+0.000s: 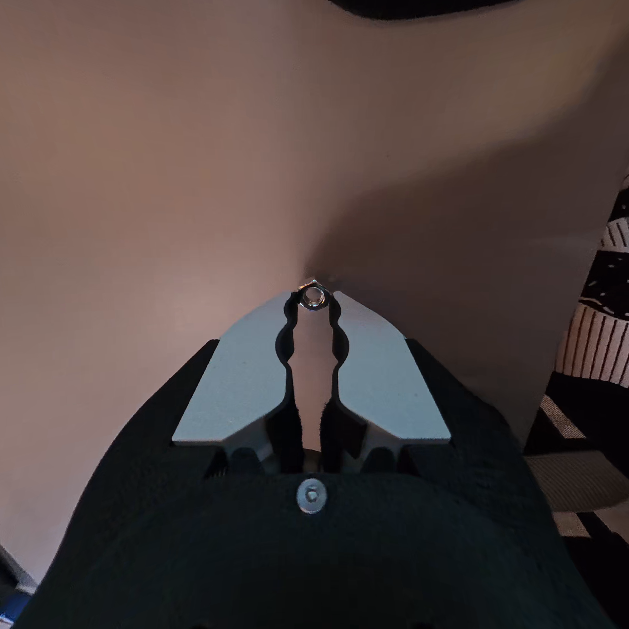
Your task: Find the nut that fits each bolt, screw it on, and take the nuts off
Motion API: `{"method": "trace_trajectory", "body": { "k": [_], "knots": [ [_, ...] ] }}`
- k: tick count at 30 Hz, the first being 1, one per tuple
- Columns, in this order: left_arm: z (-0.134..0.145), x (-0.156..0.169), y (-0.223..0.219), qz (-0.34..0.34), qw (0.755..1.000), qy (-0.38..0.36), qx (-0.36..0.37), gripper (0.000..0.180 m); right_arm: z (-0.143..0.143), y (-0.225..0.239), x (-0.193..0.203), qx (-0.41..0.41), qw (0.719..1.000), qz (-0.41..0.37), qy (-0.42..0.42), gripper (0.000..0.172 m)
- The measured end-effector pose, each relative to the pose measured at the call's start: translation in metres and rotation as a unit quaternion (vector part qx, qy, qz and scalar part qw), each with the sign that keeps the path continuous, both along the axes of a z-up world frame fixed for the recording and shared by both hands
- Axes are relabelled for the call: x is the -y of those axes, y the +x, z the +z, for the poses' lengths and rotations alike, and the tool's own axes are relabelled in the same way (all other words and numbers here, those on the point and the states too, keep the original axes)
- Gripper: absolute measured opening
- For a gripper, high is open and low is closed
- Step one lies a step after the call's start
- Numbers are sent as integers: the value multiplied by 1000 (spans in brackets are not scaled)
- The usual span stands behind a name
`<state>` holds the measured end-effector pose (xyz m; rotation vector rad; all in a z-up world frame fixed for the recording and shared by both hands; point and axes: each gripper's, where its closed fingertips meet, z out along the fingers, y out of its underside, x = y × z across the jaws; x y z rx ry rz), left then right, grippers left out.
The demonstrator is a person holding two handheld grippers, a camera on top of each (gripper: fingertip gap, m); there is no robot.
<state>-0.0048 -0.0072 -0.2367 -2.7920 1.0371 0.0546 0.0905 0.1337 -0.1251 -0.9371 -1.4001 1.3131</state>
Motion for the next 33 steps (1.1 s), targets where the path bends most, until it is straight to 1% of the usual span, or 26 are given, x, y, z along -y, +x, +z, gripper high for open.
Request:
{"method": "trace_trajectory", "body": {
  "k": [6,8,10,11,12,13,14,15,17,18,19,20,22,24,25,27,30,33],
  "knots": [
    [-8,-2,4,0,1000,1,17,19,-1,-1,-1,4,1000,0,-3,43],
    [-7,-2,4,10,1000,9,27,31,-2,-1,0,8,1000,-1,-2,43],
    [2,-3,2,26,998,43,43,36,-3,-3,0,15,1000,-1,2,43],
    [11,-5,3,43,994,76,69,37,-4,-4,1,21,1000,-2,7,43],
    [23,-9,5,66,984,125,106,38,-5,-6,3,28,1000,-2,14,43],
    [39,-15,5,93,966,190,147,38,-6,-9,6,39,999,-2,19,43],
    [58,-19,3,116,939,263,189,39,-7,-14,11,54,998,3,20,43],
    [78,-20,-1,134,901,342,230,40,-7,-20,18,72,997,14,16,42],
    [115,-10,-20,179,802,490,290,47,-9,-36,37,116,992,42,12,42],
    [124,1,-32,200,756,540,311,52,-11,-46,48,140,988,60,14,42],
    [127,12,-41,219,722,567,331,55,-14,-57,60,165,983,79,20,42],
    [125,22,-49,236,700,578,346,58,-17,-68,71,185,978,94,26,42],
    [120,37,-57,246,677,594,357,62,-24,-89,95,217,966,135,43,39],
    [129,47,-56,230,651,618,376,62,-35,-108,113,244,953,167,66,37],
    [130,49,-56,225,652,619,375,62,-41,-117,118,258,947,173,79,34],
    [127,48,-54,219,661,611,377,64,-54,-134,127,278,938,184,95,31],
    [125,47,-51,212,668,607,374,64,-68,-152,142,304,927,205,84,27],
    [123,46,-48,204,677,605,367,64,-82,-162,152,323,917,217,84,27]
  ]
}}
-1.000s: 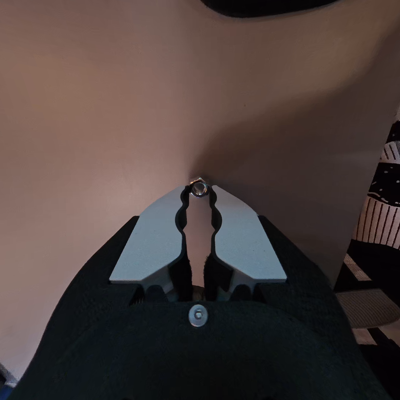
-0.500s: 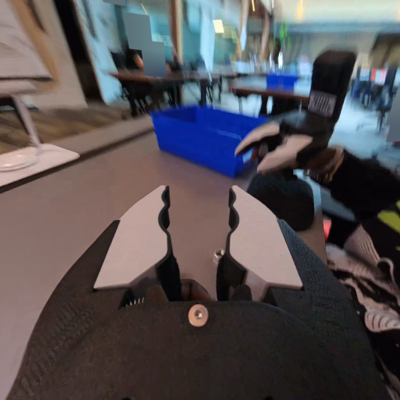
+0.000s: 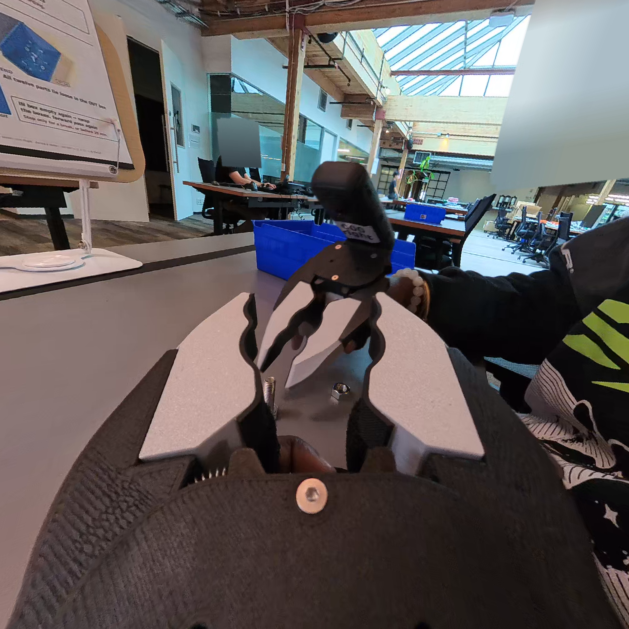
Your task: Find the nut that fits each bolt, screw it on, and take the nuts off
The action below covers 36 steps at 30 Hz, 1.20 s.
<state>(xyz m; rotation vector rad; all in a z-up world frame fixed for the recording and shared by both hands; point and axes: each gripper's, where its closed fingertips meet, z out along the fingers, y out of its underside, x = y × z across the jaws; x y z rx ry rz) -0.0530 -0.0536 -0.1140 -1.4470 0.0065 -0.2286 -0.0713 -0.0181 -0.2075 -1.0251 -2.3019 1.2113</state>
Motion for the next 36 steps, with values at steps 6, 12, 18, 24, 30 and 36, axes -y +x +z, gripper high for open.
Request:
{"method": "trace_trajectory", "body": {
  "k": [6,12,18,24,30,36],
  "knots": [
    [-2,-1,3,3,1000,-6,-17,64,-2,-6,3,-13,1000,4,6,10],
    [-10,-11,0,74,993,-49,-74,60,58,13,5,-69,996,24,-49,10],
    [-16,-24,28,48,988,-77,-122,46,111,46,23,-117,988,93,-47,10],
    [-15,-26,35,41,988,-71,-133,34,115,50,28,-104,988,93,-59,10],
    [-16,-26,34,41,988,-72,-132,19,114,50,31,-97,988,98,-66,10],
    [-10,-20,24,47,993,-53,-90,19,108,50,18,-76,992,82,-62,28]
  ]
}}
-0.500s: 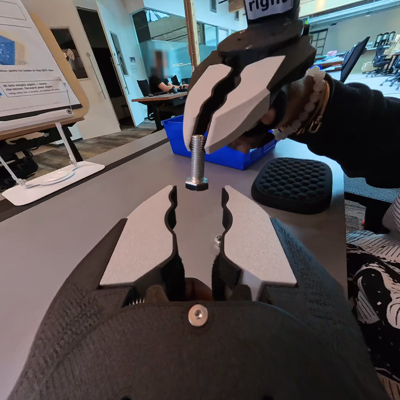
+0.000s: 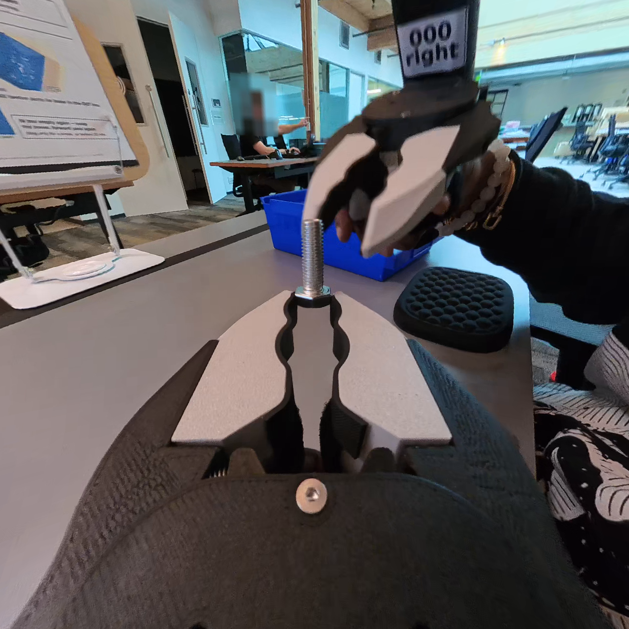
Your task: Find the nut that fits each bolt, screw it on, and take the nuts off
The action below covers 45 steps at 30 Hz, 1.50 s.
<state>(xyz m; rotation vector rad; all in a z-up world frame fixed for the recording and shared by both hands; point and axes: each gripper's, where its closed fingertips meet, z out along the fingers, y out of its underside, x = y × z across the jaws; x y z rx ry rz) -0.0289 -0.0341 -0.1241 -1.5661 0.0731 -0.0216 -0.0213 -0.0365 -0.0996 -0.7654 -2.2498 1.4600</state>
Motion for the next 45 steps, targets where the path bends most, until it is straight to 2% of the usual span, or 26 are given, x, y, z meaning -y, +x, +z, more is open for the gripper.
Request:
{"method": "trace_trajectory", "body": {
  "k": [2,5,8,12,20,23,26,28,32,35,37,39,45],
  "knots": [
    [-1,5,-9,15,1000,-2,1,18,-30,8,-12,61,996,11,56,31],
    [-2,7,-11,11,1000,-1,12,19,-85,22,-28,128,975,42,175,31],
    [-7,4,-9,10,1000,-15,3,19,-113,22,-33,166,960,46,222,31],
    [-8,4,-7,7,1000,-18,-2,19,-127,19,-35,202,945,29,254,31],
    [-11,3,-4,-3,1000,-23,-1,18,-139,15,-34,205,934,50,289,25],
    [-11,3,-4,-5,1000,-24,0,18,-142,16,-33,205,932,63,294,18],
    [-10,2,-2,-18,1000,-24,6,18,-133,17,-29,192,940,75,273,18],
    [-9,2,4,-46,998,-29,9,18,-111,20,-27,170,949,89,248,18],
    [-6,6,30,-169,984,-35,38,18,-41,32,-27,83,960,146,223,18],
    [-3,13,54,-269,961,-36,60,18,14,51,-13,21,955,234,182,17],
    [-2,16,67,-318,944,-36,78,18,39,59,1,-11,944,285,164,17],
    [-5,19,76,-353,931,-50,75,18,45,63,14,-20,928,328,177,18],
    [-10,28,89,-413,906,-68,66,18,23,65,34,-2,876,417,243,18]
  ]
}}
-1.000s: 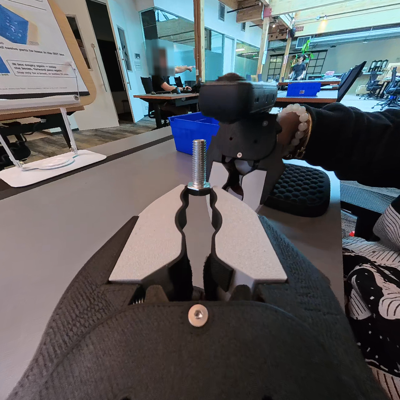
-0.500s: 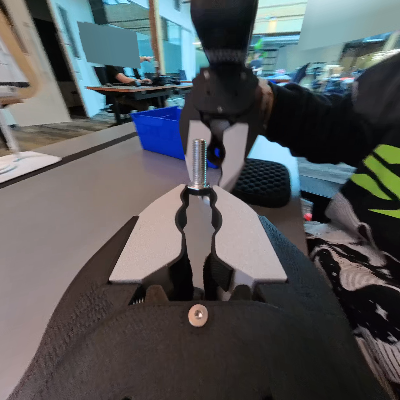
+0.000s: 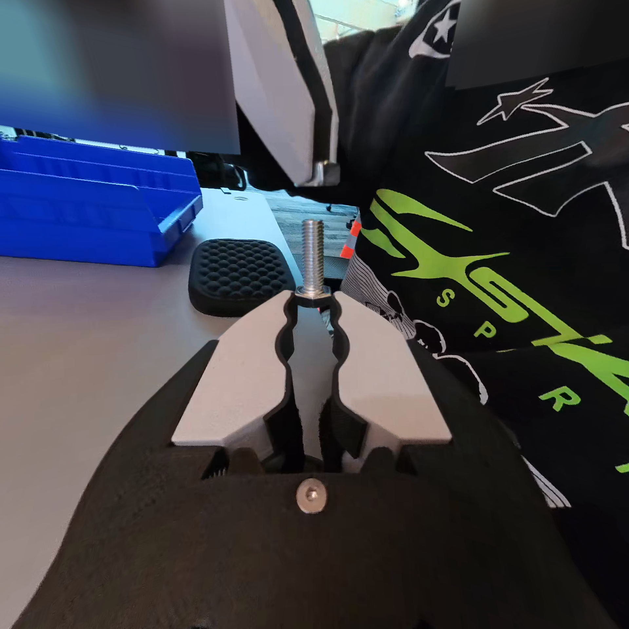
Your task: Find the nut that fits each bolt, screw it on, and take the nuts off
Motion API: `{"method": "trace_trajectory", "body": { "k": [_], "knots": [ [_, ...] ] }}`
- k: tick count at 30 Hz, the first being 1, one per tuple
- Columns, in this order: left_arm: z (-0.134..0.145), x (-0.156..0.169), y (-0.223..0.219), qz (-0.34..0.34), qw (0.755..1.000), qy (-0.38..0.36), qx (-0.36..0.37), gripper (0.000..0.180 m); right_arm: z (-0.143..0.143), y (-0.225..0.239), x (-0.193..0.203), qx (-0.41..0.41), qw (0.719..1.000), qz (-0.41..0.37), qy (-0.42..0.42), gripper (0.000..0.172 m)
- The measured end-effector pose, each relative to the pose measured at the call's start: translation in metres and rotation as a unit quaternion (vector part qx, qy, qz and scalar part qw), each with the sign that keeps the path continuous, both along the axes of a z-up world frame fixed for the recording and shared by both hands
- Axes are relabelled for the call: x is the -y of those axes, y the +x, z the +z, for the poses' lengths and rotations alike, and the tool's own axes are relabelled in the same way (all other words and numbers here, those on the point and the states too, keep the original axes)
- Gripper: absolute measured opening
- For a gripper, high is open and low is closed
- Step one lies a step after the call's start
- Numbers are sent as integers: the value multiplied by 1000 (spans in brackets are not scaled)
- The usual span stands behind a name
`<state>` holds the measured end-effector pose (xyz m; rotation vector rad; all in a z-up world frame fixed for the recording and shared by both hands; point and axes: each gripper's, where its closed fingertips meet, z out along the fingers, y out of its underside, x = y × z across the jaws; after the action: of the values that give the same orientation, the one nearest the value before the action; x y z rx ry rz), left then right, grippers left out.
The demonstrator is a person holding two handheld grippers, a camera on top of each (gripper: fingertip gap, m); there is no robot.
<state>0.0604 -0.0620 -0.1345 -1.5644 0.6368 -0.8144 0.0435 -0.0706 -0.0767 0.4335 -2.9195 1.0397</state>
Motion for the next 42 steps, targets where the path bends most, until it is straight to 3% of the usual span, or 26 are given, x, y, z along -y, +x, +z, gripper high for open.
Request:
{"method": "trace_trajectory", "body": {
  "k": [21,30,42],
  "knots": [
    [1,-2,-4,24,1000,13,1,18,-14,-6,3,15,999,3,36,18],
    [1,-23,-28,202,978,38,-46,18,-13,-23,-12,21,992,-94,77,18],
    [4,-37,-66,441,892,41,-95,18,-12,-49,-26,23,964,-237,118,17]
  ]
}}
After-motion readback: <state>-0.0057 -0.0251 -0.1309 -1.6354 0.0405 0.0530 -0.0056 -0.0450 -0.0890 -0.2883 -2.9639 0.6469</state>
